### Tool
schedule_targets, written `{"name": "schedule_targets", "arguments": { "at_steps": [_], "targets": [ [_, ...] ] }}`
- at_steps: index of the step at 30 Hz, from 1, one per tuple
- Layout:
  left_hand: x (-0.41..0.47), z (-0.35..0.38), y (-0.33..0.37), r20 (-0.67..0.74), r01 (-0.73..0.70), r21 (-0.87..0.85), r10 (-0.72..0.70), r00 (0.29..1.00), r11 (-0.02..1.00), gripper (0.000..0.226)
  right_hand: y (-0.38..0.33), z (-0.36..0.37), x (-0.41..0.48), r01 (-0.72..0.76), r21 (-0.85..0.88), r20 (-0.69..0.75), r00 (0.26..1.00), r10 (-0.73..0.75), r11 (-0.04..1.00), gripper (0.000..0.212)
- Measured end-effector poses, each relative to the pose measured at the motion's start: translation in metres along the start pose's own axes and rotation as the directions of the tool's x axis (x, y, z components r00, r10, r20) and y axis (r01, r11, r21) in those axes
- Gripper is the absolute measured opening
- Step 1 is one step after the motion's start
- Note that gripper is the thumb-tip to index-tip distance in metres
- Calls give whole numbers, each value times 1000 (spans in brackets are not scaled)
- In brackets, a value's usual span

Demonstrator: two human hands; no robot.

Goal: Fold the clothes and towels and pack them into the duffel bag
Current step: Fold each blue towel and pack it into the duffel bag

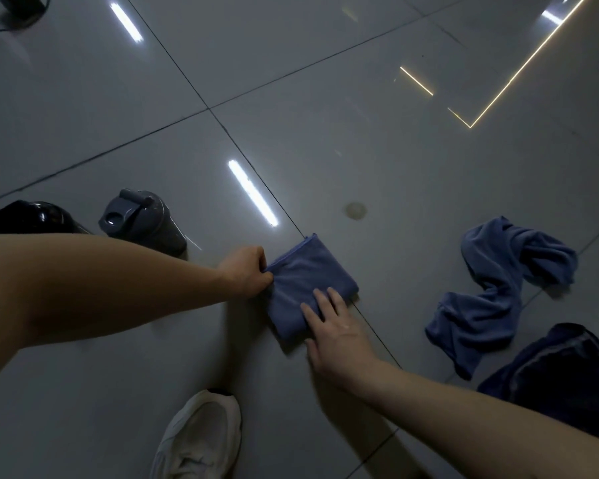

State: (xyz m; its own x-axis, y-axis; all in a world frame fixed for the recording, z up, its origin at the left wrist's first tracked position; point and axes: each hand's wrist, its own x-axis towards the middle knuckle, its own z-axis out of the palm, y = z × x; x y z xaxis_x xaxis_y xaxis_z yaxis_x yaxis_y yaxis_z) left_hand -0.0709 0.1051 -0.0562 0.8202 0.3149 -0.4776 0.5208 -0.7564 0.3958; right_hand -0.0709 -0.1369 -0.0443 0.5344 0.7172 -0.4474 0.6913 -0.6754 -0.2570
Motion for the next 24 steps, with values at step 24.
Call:
{"name": "schedule_targets", "arguments": {
  "at_steps": [24],
  "targets": [
    [12, -3, 32, 108, 61, 70, -69, 992, 996, 49, -23, 22, -23, 284, 223, -105, 958, -266, 933, 57]
  ]
}}
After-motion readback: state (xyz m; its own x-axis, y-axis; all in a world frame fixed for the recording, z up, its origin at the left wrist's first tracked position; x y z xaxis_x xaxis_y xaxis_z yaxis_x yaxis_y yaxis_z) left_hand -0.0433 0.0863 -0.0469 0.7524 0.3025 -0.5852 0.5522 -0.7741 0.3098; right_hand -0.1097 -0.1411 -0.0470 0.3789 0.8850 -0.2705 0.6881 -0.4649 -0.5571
